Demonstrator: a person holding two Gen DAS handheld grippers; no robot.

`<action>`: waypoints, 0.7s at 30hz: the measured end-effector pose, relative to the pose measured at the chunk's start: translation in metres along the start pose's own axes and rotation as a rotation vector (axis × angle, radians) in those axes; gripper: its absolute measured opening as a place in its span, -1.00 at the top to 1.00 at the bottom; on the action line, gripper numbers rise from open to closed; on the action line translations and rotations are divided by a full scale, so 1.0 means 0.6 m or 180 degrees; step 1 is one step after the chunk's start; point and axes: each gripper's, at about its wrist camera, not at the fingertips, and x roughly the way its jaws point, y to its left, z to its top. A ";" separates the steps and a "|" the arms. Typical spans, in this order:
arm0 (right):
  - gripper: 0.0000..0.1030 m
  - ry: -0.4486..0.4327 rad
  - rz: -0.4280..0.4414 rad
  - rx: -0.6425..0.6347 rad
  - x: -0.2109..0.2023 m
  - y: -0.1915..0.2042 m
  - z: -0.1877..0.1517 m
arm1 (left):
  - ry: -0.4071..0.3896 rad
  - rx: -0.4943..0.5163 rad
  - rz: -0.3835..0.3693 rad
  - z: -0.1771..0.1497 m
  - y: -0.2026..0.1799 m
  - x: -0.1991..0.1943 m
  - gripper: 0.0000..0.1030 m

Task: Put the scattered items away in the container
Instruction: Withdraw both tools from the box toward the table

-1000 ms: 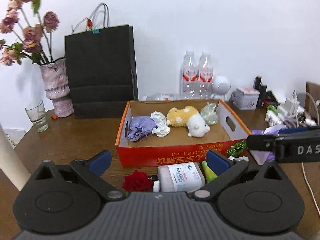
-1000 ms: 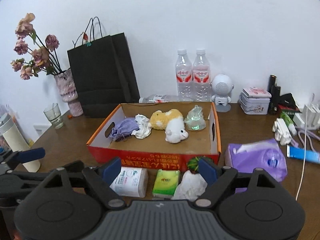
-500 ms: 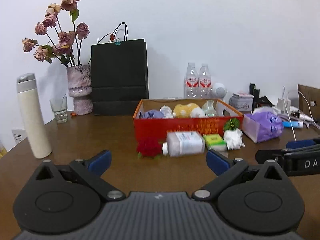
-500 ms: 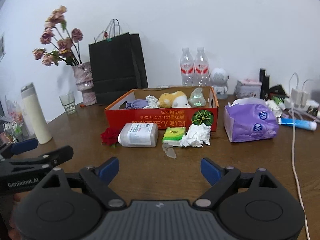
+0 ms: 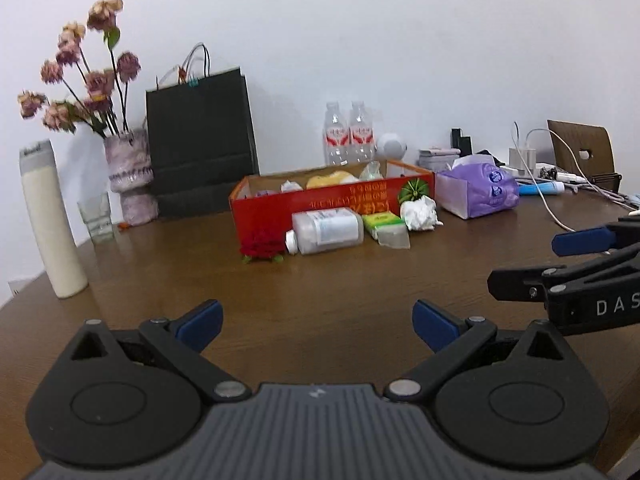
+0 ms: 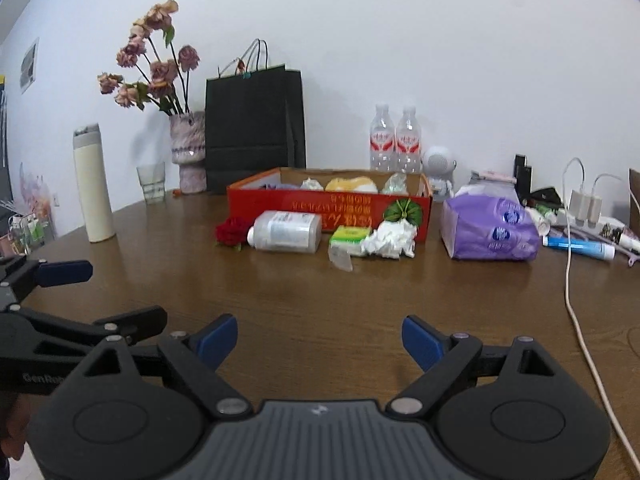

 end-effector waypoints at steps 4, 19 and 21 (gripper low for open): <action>-0.75 0.0047 0.0052 0.0102 0.015 -0.003 -0.003 | 0.0068 -0.0097 0.0068 0.002 0.007 0.012 -1.00; -0.42 0.0369 0.0102 0.0177 0.128 -0.052 0.075 | 0.0048 0.0425 -0.0142 0.099 0.046 0.162 -1.00; -0.29 0.0381 0.0193 0.0103 0.165 -0.056 0.094 | 0.0069 0.0593 -0.0446 0.122 0.052 0.209 -1.00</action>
